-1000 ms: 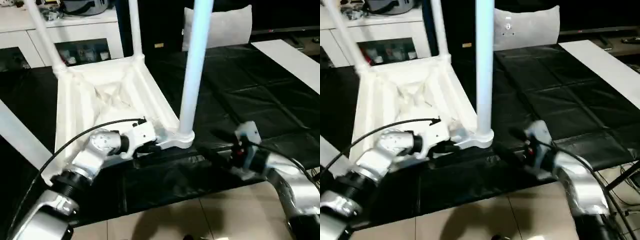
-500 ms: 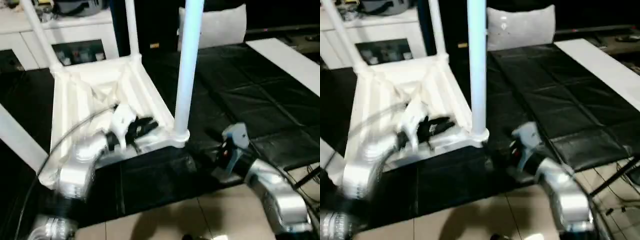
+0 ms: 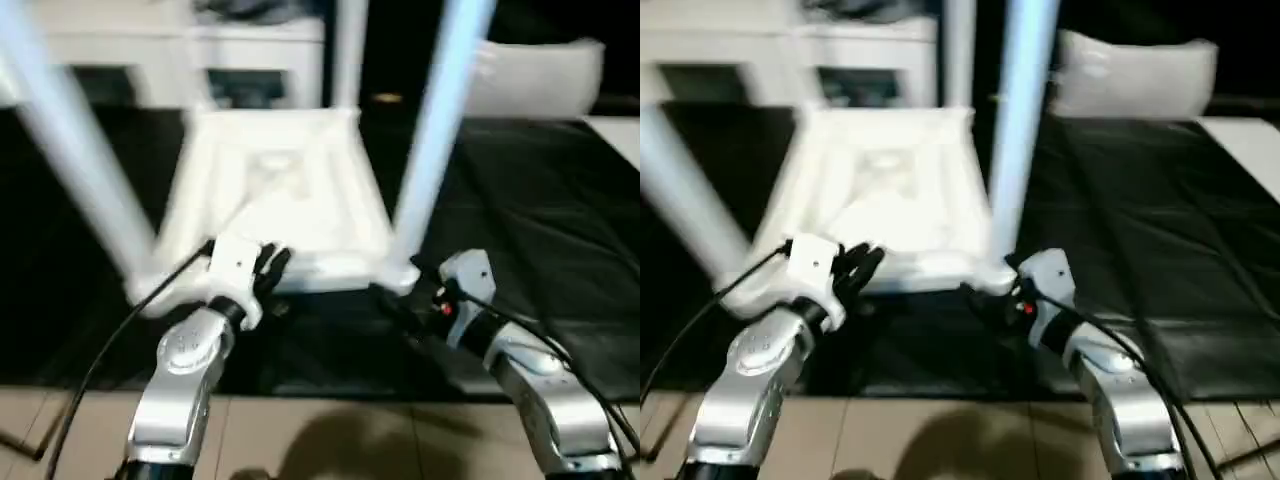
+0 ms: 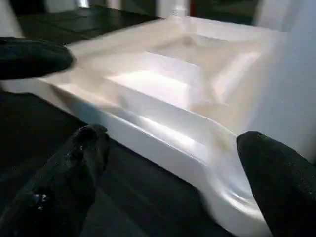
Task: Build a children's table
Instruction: Rotate leg to tighten
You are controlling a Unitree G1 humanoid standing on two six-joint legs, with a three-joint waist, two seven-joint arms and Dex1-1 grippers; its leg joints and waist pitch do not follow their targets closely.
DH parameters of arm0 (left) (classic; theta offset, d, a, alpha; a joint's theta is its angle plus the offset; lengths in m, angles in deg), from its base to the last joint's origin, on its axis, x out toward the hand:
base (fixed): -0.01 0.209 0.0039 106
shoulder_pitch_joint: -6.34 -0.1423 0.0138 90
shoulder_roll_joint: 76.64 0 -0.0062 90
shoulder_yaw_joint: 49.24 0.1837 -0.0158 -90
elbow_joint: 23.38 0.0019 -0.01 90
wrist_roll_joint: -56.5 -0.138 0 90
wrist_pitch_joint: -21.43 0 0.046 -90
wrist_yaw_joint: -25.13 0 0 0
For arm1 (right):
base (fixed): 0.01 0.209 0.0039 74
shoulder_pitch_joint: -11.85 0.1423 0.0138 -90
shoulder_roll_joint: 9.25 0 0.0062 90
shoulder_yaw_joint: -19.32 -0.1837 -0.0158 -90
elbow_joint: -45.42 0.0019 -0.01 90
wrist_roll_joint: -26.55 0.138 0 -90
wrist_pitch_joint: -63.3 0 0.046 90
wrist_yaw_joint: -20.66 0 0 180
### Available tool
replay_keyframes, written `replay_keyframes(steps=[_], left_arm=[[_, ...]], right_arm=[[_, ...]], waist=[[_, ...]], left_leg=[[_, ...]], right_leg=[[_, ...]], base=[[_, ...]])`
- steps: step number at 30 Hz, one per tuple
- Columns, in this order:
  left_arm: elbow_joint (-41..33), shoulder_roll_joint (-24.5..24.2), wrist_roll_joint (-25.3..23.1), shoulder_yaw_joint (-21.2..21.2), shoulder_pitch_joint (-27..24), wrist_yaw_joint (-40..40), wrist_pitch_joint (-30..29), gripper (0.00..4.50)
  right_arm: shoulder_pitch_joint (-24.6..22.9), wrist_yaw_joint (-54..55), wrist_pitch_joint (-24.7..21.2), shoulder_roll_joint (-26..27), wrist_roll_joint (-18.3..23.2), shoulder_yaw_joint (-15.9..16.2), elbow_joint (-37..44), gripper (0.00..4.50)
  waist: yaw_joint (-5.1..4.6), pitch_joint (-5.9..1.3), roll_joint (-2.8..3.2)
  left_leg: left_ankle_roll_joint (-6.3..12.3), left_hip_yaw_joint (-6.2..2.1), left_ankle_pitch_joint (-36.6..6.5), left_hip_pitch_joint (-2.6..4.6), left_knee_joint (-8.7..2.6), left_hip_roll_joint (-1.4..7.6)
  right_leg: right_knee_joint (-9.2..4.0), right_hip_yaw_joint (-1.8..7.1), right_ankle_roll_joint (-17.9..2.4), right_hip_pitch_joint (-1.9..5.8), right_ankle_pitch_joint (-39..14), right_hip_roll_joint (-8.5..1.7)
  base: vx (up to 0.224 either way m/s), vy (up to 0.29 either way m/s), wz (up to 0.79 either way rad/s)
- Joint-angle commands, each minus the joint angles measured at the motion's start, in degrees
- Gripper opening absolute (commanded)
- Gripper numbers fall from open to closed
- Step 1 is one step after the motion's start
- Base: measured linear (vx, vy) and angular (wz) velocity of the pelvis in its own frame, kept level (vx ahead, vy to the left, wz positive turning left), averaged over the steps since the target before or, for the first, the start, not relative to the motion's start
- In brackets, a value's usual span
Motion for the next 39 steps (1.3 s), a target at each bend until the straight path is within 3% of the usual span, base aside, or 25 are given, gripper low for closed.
replay_keyframes(steps=[1, 2, 3, 4, 5, 6, 7, 8, 9, 10, 11, 12, 13, 14, 15, 16, 18, 19, 21, 22, 23, 26, 31, 33, 39], left_arm=[[-1.71, -0.21, -0.19, 0.71, 0.55, 0.92, -1.87, 0.97], [-1.87, -0.34, -0.29, 0.83, 0.50, 0.98, -1.99, 0.97], [-2.03, -0.45, -0.46, 0.96, 0.45, 1.05, -2.08, 0.97], [-1.90, -0.52, -0.53, 0.92, 0.45, 1.06, -2.06, 0.97], [-1.66, -0.72, -0.80, 1.09, 0.49, 0.82, -1.77, 0.97], [-1.61, -0.71, -0.80, 1.07, 0.46, 0.81, -1.96, 0.97], [-1.53, -0.68, -0.71, 1.02, 0.35, 0.78, -2.42, 0.97], [-1.59, -0.77, -0.38, 1.05, 0.24, 0.48, -2.35, 0.97], [-1.65, -0.85, -0.04, 1.07, 0.12, 0.17, -2.27, 1.25], [-2.62, -1.14, 2.59, 0.90, -0.77, -1.76, -2.21, 1.31], [-3.15, -1.38, 3.61, 0.91, -1.13, -2.72, -1.96, 1.31], [-3.96, -1.86, 4.95, 1.07, -1.69, -4.30, -1.58, 1.31], [-4.30, -2.13, 5.43, 1.20, -1.92, -5.03, -1.36, 1.52], [-4.36, -2.79, 5.38, 1.70, -2.00, -6.12, -0.98, 1.52], [-4.32, -2.86, 5.33, 1.75, -1.98, -6.18, -1.00, 1.66], [-4.08, -3.38, 4.95, 2.08, -1.82, -6.59, -1.14, 1.72], [-3.58, -4.26, 4.69, 2.62, -1.31, -7.71, -1.14, 1.73], [-3.41, -4.69, 4.65, 2.82, -0.99, -8.13, -1.11, 1.96], [-3.22, -5.26, 4.81, 3.16, -0.76, -8.75, -1.00, 2.12], [-2.84, -6.39, 4.92, 4.26, -0.59, -10.73, -0.68, 2.11], [-2.61, -7.26, 5.11, 5.06, -0.51, -12.19, -0.47, 2.13], [0.97, -11.25, 4.26, 7.76, 1.63, -18.26, 1.49, 2.42], [9.73, -13.91, 2.98, 8.35, 8.30, -22.42, 3.98, 2.85], [12.01, -14.27, 2.28, 8.60, 9.95, -22.92, 4.80, 2.92], [26.73, -14.55, 1.50, 10.47, 20.50, -28.42, 8.71, 2.92]], right_arm=[[0.33, 0.72, 0.58, -0.50, -0.36, -0.27, 0.10, 4.50], [0.32, 0.88, 0.58, -0.45, -0.37, -0.28, 0.15, 4.50], [0.30, 1.03, 0.58, -0.39, -0.39, -0.29, 0.20, 4.50], [0.09, 1.71, 0.32, -0.06, -0.44, -0.49, 0.40, 4.50], [-0.21, 2.39, 0.25, 0.24, -0.63, -0.67, 0.52, 4.50], [-0.38, 2.70, 0.20, 0.35, -0.74, -0.75, 0.55, 4.50], [-0.80, 3.31, 0.20, 0.53, -0.97, -0.91, 0.63, 4.50], [-0.97, 3.34, 0.44, 0.52, -0.94, -0.92, 0.72, 4.50], [-1.15, 3.37, 0.68, 0.51, -0.90, -0.93, 0.80, 4.50], [-1.85, 3.56, 1.51, 0.46, -0.59, -1.03, 1.41, 4.50], [-2.13, 3.52, 1.56, 0.42, -0.34, -1.07, 1.74, 4.50], [-2.64, 3.36, 1.61, 0.29, 0.01, -1.13, 2.27, 4.50], [-2.89, 3.24, 1.62, 0.20, 0.18, -1.15, 2.51, 4.50], [-3.20, 3.26, 1.74, -0.03, 0.27, -1.13, 2.64, 4.50], [-3.22, 3.22, 1.77, -0.07, 0.26, -1.12, 2.64, 4.50], [-3.40, 2.97, 1.99, -0.36, 0.24, -1.07, 2.58, 4.50], [-3.61, 2.78, 2.60, -1.00, -0.29, -0.97, 2.14, 4.50], [-3.59, 2.85, 2.96, -1.36, -0.71, -0.97, 1.57, 4.50], [-3.45, 3.02, 3.21, -1.47, -0.95, -1.00, 1.22, 4.50], [-3.21, 3.28, 3.16, -1.49, -0.96, -1.27, 0.94, 4.50], [-3.06, 3.46, 3.10, -1.52, -0.92, -1.47, 0.77, 4.50], [-2.36, 2.69, 3.78, -2.35, -0.84, -1.98, -0.33, 4.50], [-1.16, 0.12, 4.77, -4.89, -0.61, -2.54, -2.17, 4.50], [-0.82, 0.01, 4.93, -5.25, -0.72, -2.75, -2.69, 4.50], [0.34, -1.06, 5.99, -6.71, -0.86, -2.84, -4.87, 4.50]], waist=[[-1.52, -2.42, 1.46], [-2.08, -2.18, 0.49], [-1.99, -1.11, -0.57], [-2.50, 0.18, -1.44], [-3.12, -0.14, -1.98], [-3.47, -1.00, -1.43], [-4.77, -1.24, -0.20], [-4.90, -1.38, 0.78], [-5.05, -1.84, 1.32], [-6.15, -1.82, -0.98], [-5.57, -1.22, -1.41], [-4.94, -0.94, -2.55], [-5.04, -0.44, -2.28], [-4.71, -1.94, -2.40], [-4.50, -2.64, -2.10], [-4.48, -3.32, -1.67], [-4.42, -3.56, -1.29], [-4.40, -3.67, -1.33], [-4.08, -3.70, -1.37], [-3.62, -3.52, -1.39], [-3.56, -3.46, -1.36], [-3.40, -2.89, -1.36], [-3.33, -2.53, -1.16], [-3.32, -2.65, -1.24], [-3.22, -3.38, -1.08]], left_leg=[[-0.12, -3.79, -21.40, 0.85, -10.76, 12.13], [-2.00, -3.23, -24.80, 1.21, -11.09, 11.16], [-4.75, -1.24, -30.15, 1.92, -9.60, 6.96], [-3.41, -0.20, -28.60, 5.42, -5.68, 3.74], [-2.15, 0.34, -23.28, 6.18, -3.33, 2.25], [-0.32, 0.48, -16.66, 5.22, -3.25, 2.15], [-0.06, -1.06, -20.29, 3.65, -5.92, 5.21], [-0.31, -2.66, -26.48, 1.62, -8.94, 8.55], [-1.38, -4.02, -32.57, 0.15, -13.05, 11.85], [-3.27, -2.91, -34.21, 1.82, -11.83, 8.16], [-4.32, -2.79, -32.74, 0.98, -10.65, 6.10], [-1.96, -1.14, -21.18, 1.68, -6.27, 2.57], [-0.92, -1.23, -16.90, 3.19, -3.54, 1.84], [0.83, -2.33, -7.95, -1.22, -6.65, 2.82], [0.74, -2.59, -6.88, -1.04, -7.40, 3.66], [1.83, -2.92, -3.36, -0.48, -7.69, 5.18], [3.83, -2.67, 2.14, -0.89, -7.43, 5.58], [5.21, -2.41, 4.60, -1.63, -7.31, 5.25], [6.45, -2.05, 5.64, -1.29, -7.12, 5.28], [7.88, -1.80, 5.69, -1.55, -7.16, 5.20], [7.94, -1.75, 5.16, -1.55, -7.22, 5.27], [5.75, -1.57, -0.51, -1.13, -7.77, 5.34], [2.49, -1.72, -6.30, -0.60, -8.30, 5.27], [2.27, -1.64, -6.15, -0.47, -8.19, 5.05], [3.49, -1.70, -0.72, -0.80, -7.74, 5.02]], right_leg=[[1.01, 7.67, 0.67, 0.85, -4.65, -3.81], [0.33, 8.67, 0.04, 0.61, -3.09, -4.05], [-4.40, 10.22, -0.64, 0.14, -16.95, -5.67], [-9.99, 8.60, 2.97, -2.70, -41.27, -6.79], [-11.82, 6.78, 6.23, -2.72, -48.95, -6.91], [-13.15, 4.77, 10.37, -0.36, -51.43, -7.36], [-12.17, 2.55, 11.03, 2.30, -42.02, -5.91], [-8.14, 3.76, 9.30, 4.61, -33.21, -5.22], [1.05, 8.40, 4.04, 4.43, -9.03, -4.28], [-0.48, 10.26, 0.81, 2.20, -5.43, -4.75], [-3.39, 11.23, 0.67, 2.33, -16.96, -6.52], [-8.46, 11.94, 5.76, 0.16, -45.13, -8.43], [-10.66, 11.36, 6.69, -1.35, -55.52, -9.77], [-8.15, 10.57, 7.02, 3.00, -46.88, -8.23], [-7.30, 10.43, 6.22, 2.72, -39.34, -7.02], [-5.26, 11.05, 2.19, 1.67, -22.32, -6.09], [-3.35, 11.68, -4.00, 1.47, -7.25, -6.03], [-2.61, 11.70, -6.80, 2.14, -2.14, -6.22], [-2.47, 11.76, -8.52, 1.89, 0.08, -6.26], [-2.69, 11.73, -9.27, 2.12, -0.88, -6.45], [-2.74, 11.70, -9.17, 2.13, -2.03, -6.43], [-3.96, 11.65, -6.69, 1.82, -11.87, -6.24], [-5.10, 11.70, -3.93, 1.93, -19.52, -6.46], [-5.31, 11.71, -3.25, 1.84, -20.23, -6.42], [-4.15, 11.71, -5.36, 2.12, -12.11, -6.50]], base=[[-0.054, 0.056, 0.08], [-0.047, 0.015, 0.18], [-0.047, 0.015, 0.18], [0.000, 0.000, 0.00], [0.000, 0.000, 0.00], [0.000, 0.000, 0.00], [0.008, 0.056, -0.10], [0.037, 0.062, -0.09], [0.037, 0.062, -0.09], [0.000, 0.000, 0.00], [0.000, 0.000, 0.00], [0.000, 0.000, 0.00], [0.000, 0.000, 0.00], [0.057, 0.006, -0.17], [0.057, 0.006, -0.17], [0.091, 0.000, 0.00], [0.056, -0.011, 0.12], [0.058, -0.006, 0.03], [0.052, 0.000, 0.00], [0.000, 0.000, 0.00], [0.000, 0.000, 0.00], [0.000, 0.000, 0.00], [0.000, 0.000, 0.00], [0.000, 0.000, 0.00], [0.000, 0.000, 0.00]])
